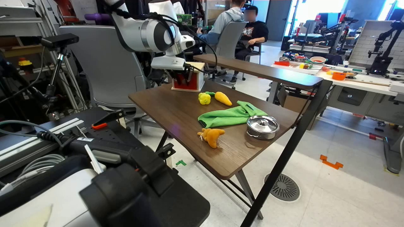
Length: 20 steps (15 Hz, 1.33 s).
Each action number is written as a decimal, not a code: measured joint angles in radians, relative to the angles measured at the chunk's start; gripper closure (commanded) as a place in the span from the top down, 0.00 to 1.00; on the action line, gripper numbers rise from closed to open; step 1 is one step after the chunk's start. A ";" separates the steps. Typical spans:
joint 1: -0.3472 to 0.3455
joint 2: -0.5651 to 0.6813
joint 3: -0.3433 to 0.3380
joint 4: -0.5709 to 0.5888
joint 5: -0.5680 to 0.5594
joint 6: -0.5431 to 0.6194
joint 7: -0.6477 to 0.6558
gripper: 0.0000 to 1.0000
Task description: Open the drawer
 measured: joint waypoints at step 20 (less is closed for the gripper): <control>-0.051 -0.046 0.036 -0.082 0.055 -0.001 0.000 0.07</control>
